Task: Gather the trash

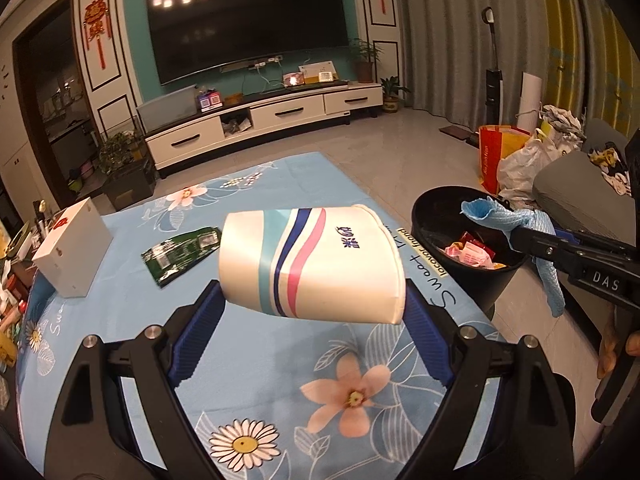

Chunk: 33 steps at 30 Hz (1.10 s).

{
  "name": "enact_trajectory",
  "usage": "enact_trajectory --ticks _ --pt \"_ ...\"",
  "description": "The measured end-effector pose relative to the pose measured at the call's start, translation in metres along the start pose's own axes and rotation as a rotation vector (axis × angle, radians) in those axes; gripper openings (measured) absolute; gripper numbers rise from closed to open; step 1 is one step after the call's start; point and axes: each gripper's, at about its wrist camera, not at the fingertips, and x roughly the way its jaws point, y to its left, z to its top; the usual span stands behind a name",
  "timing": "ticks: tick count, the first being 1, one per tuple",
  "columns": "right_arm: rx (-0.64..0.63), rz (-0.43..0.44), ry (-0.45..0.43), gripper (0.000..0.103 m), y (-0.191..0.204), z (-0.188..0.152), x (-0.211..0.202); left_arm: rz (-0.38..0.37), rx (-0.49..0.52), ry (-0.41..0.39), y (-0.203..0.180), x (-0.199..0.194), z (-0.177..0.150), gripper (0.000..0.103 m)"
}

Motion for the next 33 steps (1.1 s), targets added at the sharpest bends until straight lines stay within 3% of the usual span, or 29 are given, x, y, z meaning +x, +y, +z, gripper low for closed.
enact_trajectory --ticks 33 --pt "0.15 -0.114 -0.036 0.033 -0.085 0.021 0.021 -0.176 0.144 -0.003 -0.113 0.088 0.06 0.087"
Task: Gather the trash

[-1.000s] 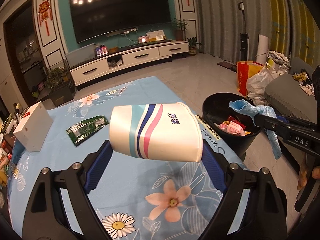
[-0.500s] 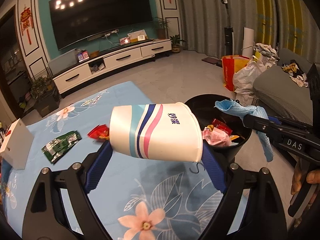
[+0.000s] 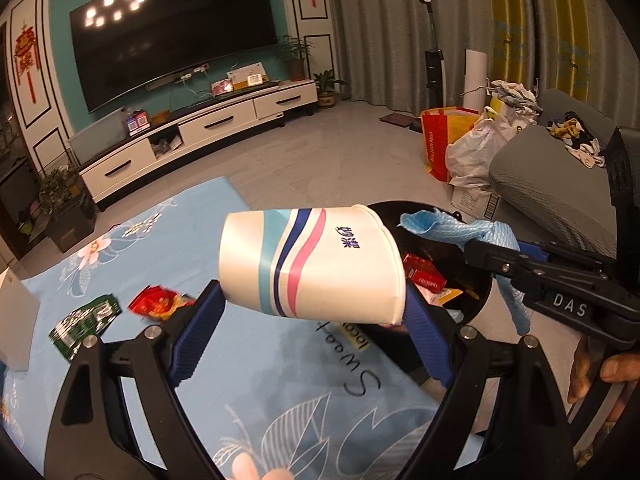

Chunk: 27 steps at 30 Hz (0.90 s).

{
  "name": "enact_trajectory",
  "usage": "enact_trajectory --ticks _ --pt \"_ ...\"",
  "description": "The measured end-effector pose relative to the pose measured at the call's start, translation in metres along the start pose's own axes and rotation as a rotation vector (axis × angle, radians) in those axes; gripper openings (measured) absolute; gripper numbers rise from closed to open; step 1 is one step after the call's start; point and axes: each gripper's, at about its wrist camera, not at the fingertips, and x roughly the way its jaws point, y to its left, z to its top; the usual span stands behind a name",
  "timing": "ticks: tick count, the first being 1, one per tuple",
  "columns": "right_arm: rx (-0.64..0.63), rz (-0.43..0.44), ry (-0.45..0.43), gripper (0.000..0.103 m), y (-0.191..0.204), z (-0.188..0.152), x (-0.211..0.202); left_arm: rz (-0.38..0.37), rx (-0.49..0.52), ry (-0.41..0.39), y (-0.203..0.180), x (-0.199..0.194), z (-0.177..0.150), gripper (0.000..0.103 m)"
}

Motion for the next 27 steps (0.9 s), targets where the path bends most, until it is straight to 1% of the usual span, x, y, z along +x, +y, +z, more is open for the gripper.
enact_trajectory --ticks 3,9,11,14,17,21,27 --pt "0.006 -0.015 -0.001 0.033 -0.003 0.003 0.005 -0.01 0.01 0.004 -0.006 0.01 0.006 0.087" --pt "0.029 -0.045 0.018 0.033 -0.016 0.008 0.019 -0.058 0.01 0.011 -0.015 0.036 0.015 0.087" --pt "0.045 -0.057 0.035 0.033 -0.023 0.009 0.026 -0.093 0.007 0.021 -0.018 0.048 0.018 0.087" --pt "0.065 -0.081 0.058 0.033 -0.033 0.009 0.037 -0.118 0.001 0.051 -0.021 0.068 0.021 0.087" --pt "0.071 -0.12 0.081 0.033 -0.041 0.007 0.048 -0.124 0.001 0.078 -0.025 0.084 0.019 0.087" --pt "0.082 -0.146 0.111 0.033 -0.046 0.004 0.063 -0.118 0.016 0.113 -0.03 0.107 0.017 0.087" --pt "0.082 -0.175 0.138 0.033 -0.048 0.005 0.076 -0.112 0.027 0.149 -0.034 0.123 0.01 0.087"
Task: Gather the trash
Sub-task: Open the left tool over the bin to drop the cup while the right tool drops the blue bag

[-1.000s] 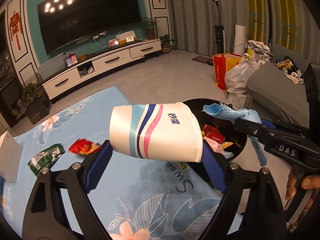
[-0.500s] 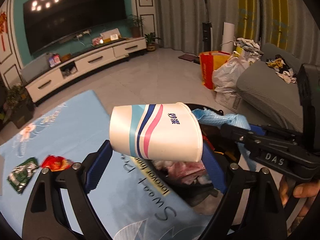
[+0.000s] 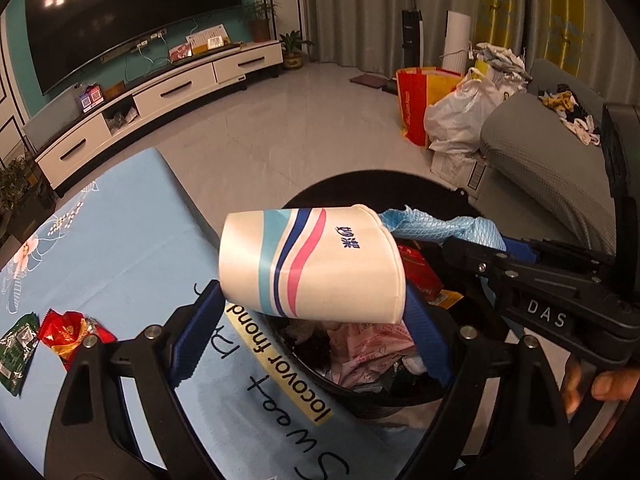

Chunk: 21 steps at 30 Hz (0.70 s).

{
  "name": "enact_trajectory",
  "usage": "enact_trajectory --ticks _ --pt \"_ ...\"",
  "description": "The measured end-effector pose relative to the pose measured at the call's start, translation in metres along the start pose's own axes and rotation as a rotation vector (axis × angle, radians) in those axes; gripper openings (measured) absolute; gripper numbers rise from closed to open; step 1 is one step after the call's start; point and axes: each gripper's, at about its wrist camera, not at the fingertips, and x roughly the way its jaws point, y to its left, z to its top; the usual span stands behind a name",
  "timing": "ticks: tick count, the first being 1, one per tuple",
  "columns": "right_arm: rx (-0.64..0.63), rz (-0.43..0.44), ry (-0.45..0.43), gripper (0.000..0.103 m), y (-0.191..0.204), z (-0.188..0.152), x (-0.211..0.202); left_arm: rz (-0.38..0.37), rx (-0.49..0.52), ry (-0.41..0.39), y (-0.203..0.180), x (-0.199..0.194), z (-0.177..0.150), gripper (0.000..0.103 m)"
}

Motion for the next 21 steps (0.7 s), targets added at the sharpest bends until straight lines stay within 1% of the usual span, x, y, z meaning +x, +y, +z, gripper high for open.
enact_trajectory --ticks 7,11,12,13,16,17,19,21 --pt "0.008 -0.014 0.015 0.034 -0.003 0.003 0.008 0.011 0.005 0.007 -0.003 0.007 0.004 0.087" --pt "0.019 -0.016 0.009 0.035 -0.004 0.003 0.006 0.01 0.004 0.007 -0.003 0.006 0.004 0.088" --pt "0.02 -0.019 0.006 0.038 -0.004 0.003 0.005 0.012 0.004 0.007 -0.003 0.006 0.004 0.088" --pt "0.021 -0.024 0.001 0.043 -0.005 0.004 0.004 0.013 0.005 0.006 -0.004 0.005 0.003 0.088" --pt "0.026 -0.022 -0.014 0.047 -0.007 0.005 -0.001 0.011 0.004 0.003 -0.003 0.003 0.003 0.089" --pt "0.028 -0.021 -0.023 0.048 -0.007 0.005 -0.004 0.011 0.004 -0.001 -0.003 0.001 0.003 0.091" --pt "0.034 -0.02 -0.039 0.054 -0.008 0.006 -0.011 0.01 0.005 -0.011 -0.003 -0.004 0.003 0.093" --pt "0.037 -0.02 -0.052 0.058 -0.009 0.005 -0.016 0.014 0.003 -0.023 -0.004 -0.01 0.004 0.095"
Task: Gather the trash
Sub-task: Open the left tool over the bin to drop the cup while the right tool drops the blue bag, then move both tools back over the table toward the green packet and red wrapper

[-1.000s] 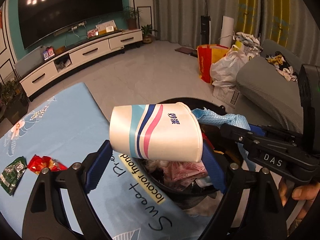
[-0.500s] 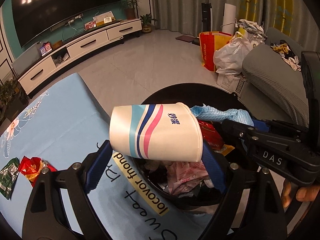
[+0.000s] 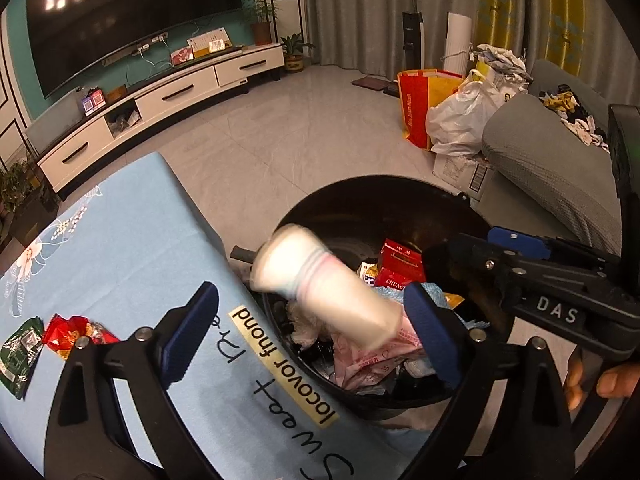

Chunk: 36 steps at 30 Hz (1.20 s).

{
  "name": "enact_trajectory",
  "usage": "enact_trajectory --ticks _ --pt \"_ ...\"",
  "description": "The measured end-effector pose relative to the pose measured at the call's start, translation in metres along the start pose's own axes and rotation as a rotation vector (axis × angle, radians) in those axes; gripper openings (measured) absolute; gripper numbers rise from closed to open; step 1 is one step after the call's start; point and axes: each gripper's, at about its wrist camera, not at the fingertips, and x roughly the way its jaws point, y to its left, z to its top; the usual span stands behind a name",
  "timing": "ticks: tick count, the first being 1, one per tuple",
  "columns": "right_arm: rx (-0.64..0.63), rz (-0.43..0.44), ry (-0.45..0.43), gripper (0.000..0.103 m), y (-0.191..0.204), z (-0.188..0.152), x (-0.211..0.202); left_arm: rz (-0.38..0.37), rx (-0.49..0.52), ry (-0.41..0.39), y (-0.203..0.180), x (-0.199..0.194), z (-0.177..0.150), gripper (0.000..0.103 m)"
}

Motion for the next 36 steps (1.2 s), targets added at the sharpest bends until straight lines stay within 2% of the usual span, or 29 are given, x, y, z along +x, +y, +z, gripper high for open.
enact_trajectory --ticks 6,10,16,27,36 --pt "0.007 0.002 -0.043 0.072 -0.001 -0.003 -0.025 0.013 -0.017 -0.033 0.004 -0.022 -0.001 0.1" --pt "0.008 -0.007 -0.065 0.085 0.002 -0.005 -0.042 0.03 -0.037 -0.052 0.009 -0.042 -0.004 0.1" --pt "-0.012 -0.021 -0.084 0.097 0.013 -0.012 -0.068 0.067 -0.065 -0.08 0.017 -0.077 -0.014 0.1" --pt "-0.09 -0.02 -0.079 0.1 0.049 -0.032 -0.102 0.138 -0.135 -0.141 0.037 -0.149 -0.041 0.1" --pt "-0.18 0.001 -0.079 0.1 0.086 -0.044 -0.123 0.178 -0.204 -0.17 0.061 -0.192 -0.064 0.1"
